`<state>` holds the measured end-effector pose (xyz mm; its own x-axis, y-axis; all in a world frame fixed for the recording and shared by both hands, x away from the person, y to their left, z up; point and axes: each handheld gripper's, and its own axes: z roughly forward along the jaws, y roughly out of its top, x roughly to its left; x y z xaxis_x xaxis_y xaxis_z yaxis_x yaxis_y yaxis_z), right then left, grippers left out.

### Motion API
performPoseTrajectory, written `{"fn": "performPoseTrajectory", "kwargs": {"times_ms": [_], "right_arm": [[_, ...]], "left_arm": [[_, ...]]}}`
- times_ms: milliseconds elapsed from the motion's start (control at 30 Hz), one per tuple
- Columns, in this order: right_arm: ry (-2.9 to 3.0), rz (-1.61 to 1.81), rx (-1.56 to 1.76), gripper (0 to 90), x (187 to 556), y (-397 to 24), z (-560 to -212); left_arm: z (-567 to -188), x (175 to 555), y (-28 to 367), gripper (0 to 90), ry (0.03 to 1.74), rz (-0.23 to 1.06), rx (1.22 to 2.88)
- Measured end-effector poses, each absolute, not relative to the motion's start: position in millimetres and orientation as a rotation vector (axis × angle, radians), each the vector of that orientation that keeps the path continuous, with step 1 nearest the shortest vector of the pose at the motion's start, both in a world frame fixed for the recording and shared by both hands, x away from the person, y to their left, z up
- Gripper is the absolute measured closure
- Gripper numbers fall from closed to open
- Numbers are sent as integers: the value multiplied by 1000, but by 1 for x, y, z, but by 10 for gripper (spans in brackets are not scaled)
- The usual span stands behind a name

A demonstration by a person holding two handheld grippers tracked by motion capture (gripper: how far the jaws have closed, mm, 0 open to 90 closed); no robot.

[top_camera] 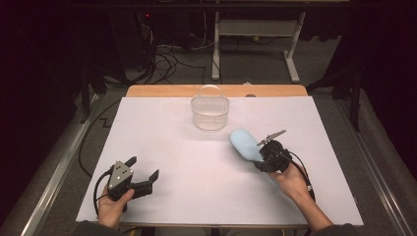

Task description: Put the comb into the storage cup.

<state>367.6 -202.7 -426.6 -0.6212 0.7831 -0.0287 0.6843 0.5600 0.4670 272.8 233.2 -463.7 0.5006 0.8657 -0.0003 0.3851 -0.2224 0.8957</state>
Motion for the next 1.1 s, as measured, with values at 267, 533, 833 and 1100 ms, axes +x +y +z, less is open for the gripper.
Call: {"fn": "performPoseTrajectory", "kwargs": {"times_ms": [267,533,833,1100], "right_arm": [[2557,707,1216,702,357,-207,-424],[2545,760,1194,702,348,-209,-422],[2530,825,1173,702,337,-208,-418],[2536,868,1135,702,329,-200,-414]], "left_arm": [[-460,275,234,111,1026,661,1818],[-458,276,234,137,1018,651,1819],[-456,277,235,154,1016,629,1804],[-453,281,230,157,972,558,1817]]}}
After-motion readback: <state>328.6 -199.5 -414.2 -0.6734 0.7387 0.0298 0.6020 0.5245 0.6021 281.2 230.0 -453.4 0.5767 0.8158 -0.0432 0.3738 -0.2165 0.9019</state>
